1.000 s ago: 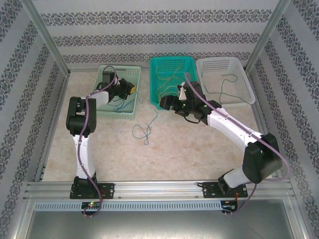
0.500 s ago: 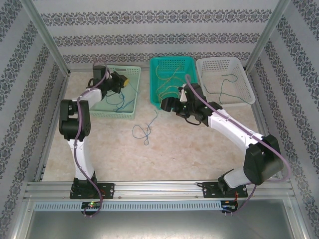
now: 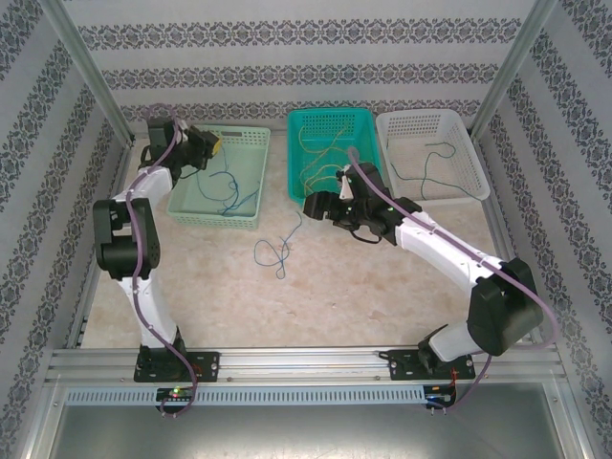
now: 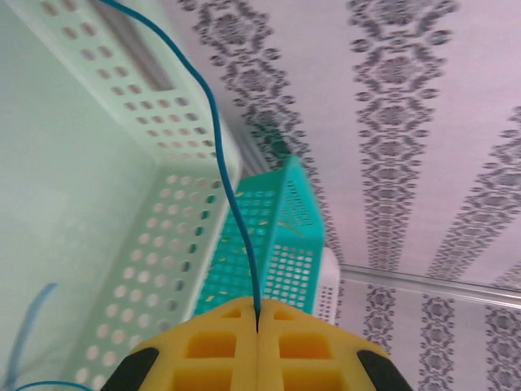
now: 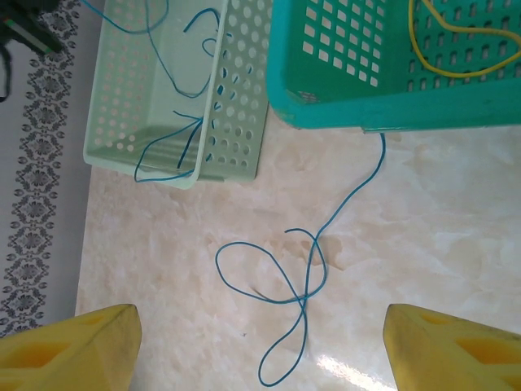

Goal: Untangle the cables

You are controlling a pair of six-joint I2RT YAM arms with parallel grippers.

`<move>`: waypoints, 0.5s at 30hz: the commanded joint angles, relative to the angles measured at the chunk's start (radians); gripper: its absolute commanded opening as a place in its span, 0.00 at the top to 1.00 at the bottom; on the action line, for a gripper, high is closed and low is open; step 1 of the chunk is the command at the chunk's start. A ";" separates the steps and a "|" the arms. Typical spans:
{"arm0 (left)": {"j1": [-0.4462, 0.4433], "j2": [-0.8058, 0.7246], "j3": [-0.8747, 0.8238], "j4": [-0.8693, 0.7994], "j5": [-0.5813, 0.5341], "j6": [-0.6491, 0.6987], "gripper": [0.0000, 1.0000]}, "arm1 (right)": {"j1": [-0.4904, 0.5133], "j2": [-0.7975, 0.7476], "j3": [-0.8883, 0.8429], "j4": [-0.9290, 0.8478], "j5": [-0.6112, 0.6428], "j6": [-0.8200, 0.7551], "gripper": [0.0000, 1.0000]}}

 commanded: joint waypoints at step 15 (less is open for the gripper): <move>-0.028 -0.132 -0.018 -0.210 -0.034 0.254 0.00 | 0.101 0.249 0.162 -0.163 0.049 -0.051 0.43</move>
